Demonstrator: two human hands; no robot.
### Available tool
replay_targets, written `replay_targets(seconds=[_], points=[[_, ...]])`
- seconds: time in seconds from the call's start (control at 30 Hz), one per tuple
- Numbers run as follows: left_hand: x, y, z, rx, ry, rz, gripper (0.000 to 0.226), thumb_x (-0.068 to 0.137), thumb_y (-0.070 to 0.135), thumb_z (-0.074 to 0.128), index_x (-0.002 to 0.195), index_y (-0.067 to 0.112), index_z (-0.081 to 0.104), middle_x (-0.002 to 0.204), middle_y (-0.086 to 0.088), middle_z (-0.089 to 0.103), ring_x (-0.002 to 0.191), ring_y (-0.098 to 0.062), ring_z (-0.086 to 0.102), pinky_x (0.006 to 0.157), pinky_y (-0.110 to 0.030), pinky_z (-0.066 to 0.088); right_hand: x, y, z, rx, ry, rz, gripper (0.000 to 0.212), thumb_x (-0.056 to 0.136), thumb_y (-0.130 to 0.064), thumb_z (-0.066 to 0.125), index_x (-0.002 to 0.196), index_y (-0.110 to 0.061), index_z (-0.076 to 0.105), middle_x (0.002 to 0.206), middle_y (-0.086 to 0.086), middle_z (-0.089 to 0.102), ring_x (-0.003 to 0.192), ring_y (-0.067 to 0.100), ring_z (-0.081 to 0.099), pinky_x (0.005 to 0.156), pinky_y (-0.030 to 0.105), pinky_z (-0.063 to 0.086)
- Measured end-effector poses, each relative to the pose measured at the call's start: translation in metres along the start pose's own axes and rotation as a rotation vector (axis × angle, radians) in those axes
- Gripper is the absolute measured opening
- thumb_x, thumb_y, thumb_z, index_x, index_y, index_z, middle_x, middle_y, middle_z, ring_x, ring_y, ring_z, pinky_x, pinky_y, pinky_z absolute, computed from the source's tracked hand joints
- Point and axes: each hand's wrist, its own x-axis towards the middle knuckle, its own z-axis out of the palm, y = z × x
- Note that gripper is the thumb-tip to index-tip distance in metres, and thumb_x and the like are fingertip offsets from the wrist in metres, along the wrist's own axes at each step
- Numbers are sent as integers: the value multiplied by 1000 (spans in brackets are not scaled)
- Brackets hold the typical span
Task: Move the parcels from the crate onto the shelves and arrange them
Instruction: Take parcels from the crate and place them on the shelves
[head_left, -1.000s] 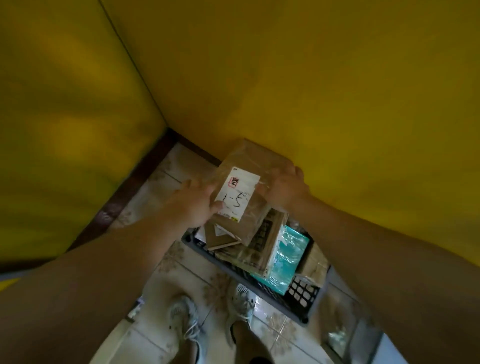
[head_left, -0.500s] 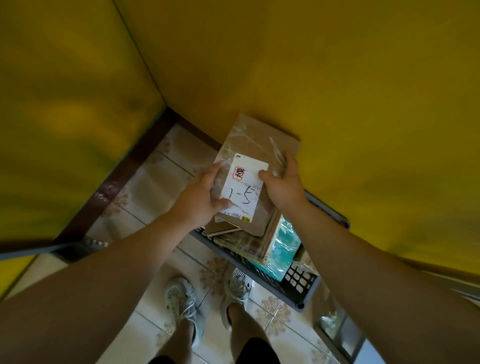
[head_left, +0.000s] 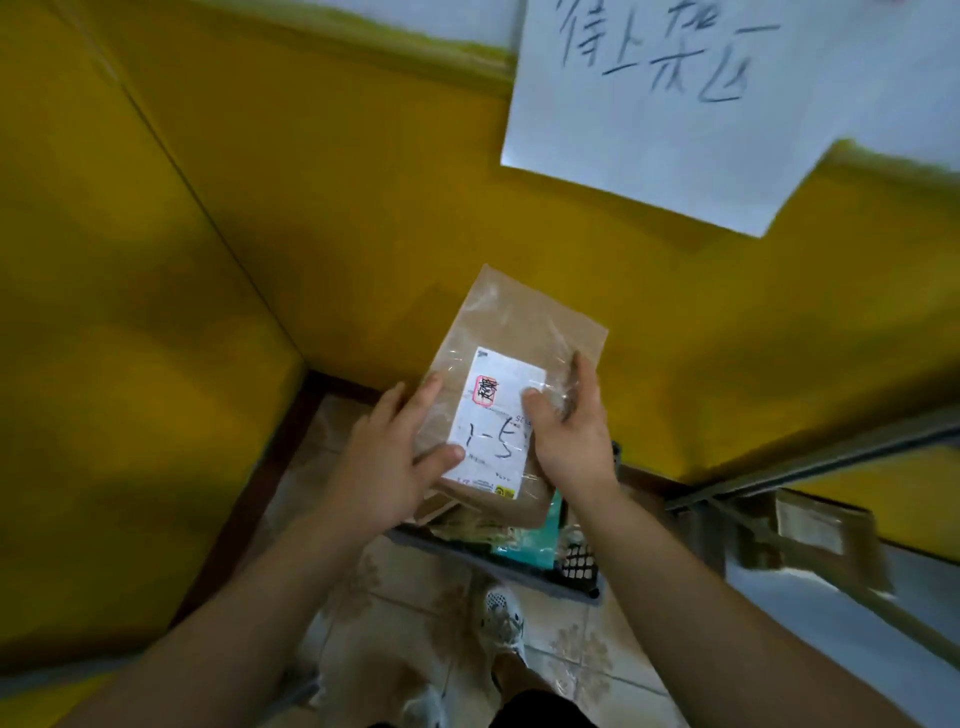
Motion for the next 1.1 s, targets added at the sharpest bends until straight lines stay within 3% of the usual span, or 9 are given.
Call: replay_targets(seconds=[0.1,0.23,0.33,0.43,0.6,0.73,0.87,0.97,1.1], points=[[-26,39,-11,-4,-28,166,78,88,49,62,153,37,20,155,5,33,137,-26,35,111,-44,32,-47,-10,-40,45,188,-23,75,90,-47,62,154,-39,22,154,-5,39,135,21,44,109,45,41],[-65,95,-24,-7,-34,333,77,88,45,64,152,38,22,151,10,37,135,-21,36,111,-45,34,-110,-30,-94,163,344,-11,77,80,-58,59,146,-56,20,149,-12,42,128,20,52,100,48,50],[-95,142,-34,3,-24,437,75,90,45,61,150,46,17,146,21,32,137,-17,29,113,-44,30,-150,-46,-139,218,456,-77,75,88,-46,63,150,-50,20,149,-16,39,122,13,54,92,34,52],[-130,183,-41,-23,14,535,74,90,40,63,150,44,19,146,17,37,136,-13,29,112,-40,29,-184,-56,-183,236,537,-177,74,93,-34,63,154,-41,22,153,-14,36,122,5,47,84,16,44],[-200,234,-38,-110,80,636,70,92,37,61,147,48,18,138,25,28,127,5,25,105,-22,24,-246,-66,-241,277,570,-318,75,90,-35,65,152,-45,23,154,-16,37,134,9,46,108,39,44],[-262,267,-18,-158,131,682,65,91,37,60,130,59,14,133,27,27,120,12,19,101,-18,22,-300,-57,-287,299,559,-373,76,73,-55,59,138,-62,21,149,-20,42,130,10,51,106,45,47],[-316,287,8,-208,142,664,64,88,43,60,130,62,15,149,15,35,135,-5,33,110,-33,33,-347,-41,-326,258,564,-411,78,78,-50,60,146,-54,21,150,-20,40,131,7,48,109,44,44],[-352,297,18,-226,142,671,62,82,54,54,129,64,15,149,11,39,135,-12,39,109,-44,40,-381,-32,-346,243,566,-431,74,88,-39,62,150,-50,22,153,-20,36,133,6,46,111,43,42],[-389,304,18,-242,146,722,64,89,41,61,123,68,15,145,17,39,133,-11,42,107,-44,42,-420,-24,-358,248,600,-451,72,94,-31,63,152,-44,24,148,-25,36,132,7,46,110,40,42]])
